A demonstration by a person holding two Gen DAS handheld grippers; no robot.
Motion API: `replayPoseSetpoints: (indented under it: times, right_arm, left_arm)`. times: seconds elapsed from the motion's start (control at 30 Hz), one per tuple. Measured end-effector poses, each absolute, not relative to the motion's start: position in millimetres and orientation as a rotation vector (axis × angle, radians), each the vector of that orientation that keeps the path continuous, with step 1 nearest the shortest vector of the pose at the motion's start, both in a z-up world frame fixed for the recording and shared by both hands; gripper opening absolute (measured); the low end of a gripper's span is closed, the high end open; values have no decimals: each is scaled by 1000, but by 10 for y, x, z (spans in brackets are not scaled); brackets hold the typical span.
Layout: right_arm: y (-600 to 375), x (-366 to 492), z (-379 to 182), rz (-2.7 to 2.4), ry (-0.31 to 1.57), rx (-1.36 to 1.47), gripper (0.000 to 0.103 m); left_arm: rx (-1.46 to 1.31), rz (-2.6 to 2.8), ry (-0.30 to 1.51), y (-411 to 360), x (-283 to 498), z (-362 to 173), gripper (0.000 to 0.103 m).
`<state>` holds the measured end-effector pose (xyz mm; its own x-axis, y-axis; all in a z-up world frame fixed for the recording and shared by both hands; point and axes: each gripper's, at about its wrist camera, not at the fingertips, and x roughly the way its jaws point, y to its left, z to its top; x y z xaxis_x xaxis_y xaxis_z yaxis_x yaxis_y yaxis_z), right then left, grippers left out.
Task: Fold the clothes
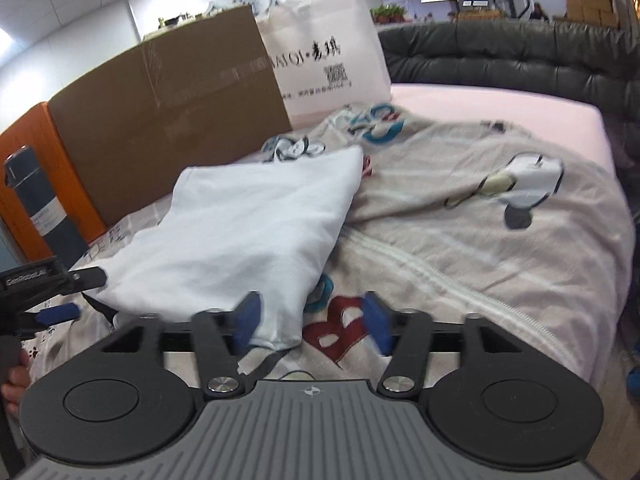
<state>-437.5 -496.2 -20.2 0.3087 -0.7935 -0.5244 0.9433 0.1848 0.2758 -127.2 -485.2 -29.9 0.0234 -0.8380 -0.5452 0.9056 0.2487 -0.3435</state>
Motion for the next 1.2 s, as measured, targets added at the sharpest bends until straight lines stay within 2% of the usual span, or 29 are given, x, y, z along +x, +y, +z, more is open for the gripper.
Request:
replayPoseSetpoints:
  times: [0.1, 0.27, 0.33, 0.67, 0.73, 1.03, 1.2]
  right_arm:
    - [-4832, -4318, -53, -1218, 258, 574, 79]
    - [-4544, -4153, 187, -1118, 187, 547, 84]
    - [-4409, -4068, 259, -1077, 160, 544, 91]
    - [-3586, -3353, 582, -879, 119, 387, 93]
    - [-3453, -3230, 617, -867, 89, 360, 103]
    - [-3431, -2901, 458, -1140, -89, 346, 103]
    - [-3659, -2757, 193, -1327, -92, 305, 103]
  left_arm:
    - [82, -1343, 705, -4611, -1239, -129, 89]
    - [61, -1348, 590, -4054, -1207, 192, 94]
    - [70, -1340, 530, -3794, -1181, 316, 95]
    - [151, -1340, 332, -2804, -1010, 720, 103]
    - [162, -1335, 277, -2715, -967, 733, 103]
    - [-30, -1302, 172, -2855, -695, 413, 103]
    - [-83, -1288, 146, -3111, -636, 90, 103]
